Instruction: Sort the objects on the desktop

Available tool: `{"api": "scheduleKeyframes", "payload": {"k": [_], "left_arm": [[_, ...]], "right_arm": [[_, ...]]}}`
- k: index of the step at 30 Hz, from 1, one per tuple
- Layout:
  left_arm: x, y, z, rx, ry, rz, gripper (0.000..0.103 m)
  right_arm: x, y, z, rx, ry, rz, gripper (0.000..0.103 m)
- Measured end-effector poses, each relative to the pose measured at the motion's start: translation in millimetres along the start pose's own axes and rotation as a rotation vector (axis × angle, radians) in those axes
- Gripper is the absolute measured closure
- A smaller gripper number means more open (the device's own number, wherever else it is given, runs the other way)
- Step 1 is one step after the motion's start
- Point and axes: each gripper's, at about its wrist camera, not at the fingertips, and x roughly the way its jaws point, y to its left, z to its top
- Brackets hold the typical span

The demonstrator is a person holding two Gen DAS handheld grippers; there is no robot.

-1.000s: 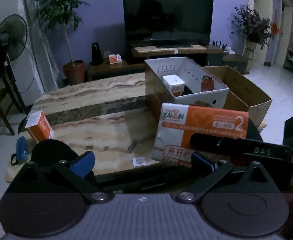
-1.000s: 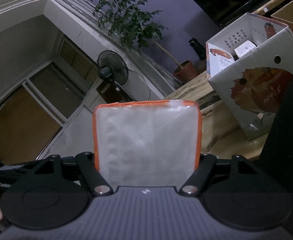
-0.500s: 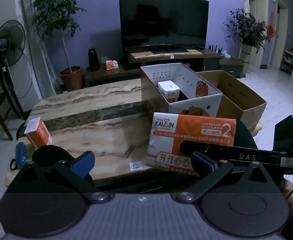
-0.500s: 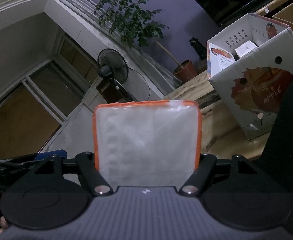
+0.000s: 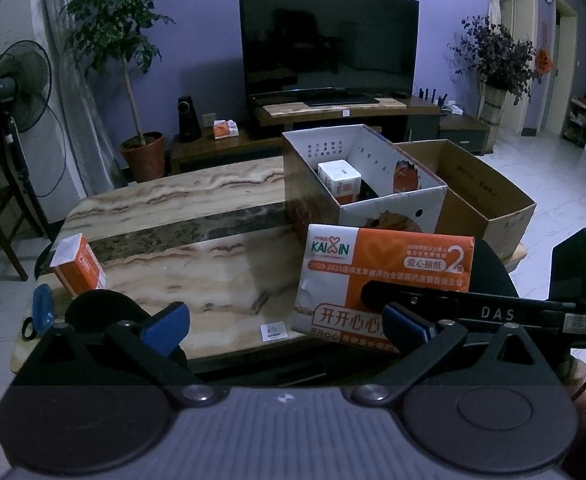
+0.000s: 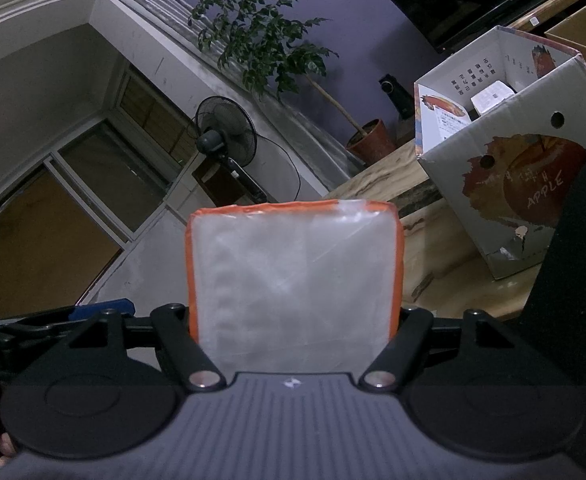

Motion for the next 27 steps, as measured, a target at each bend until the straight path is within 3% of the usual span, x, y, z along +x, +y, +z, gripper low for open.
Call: {"api": "scheduleKeyframes", "payload": {"k": [27], "left_arm": [[6.1,-0.2,-2.6,0.006,0.014,0.017,0.001]], "right_arm": [[-0.8,1.9,-0.8,-0.001,0.003,0.002,0.029]]}}
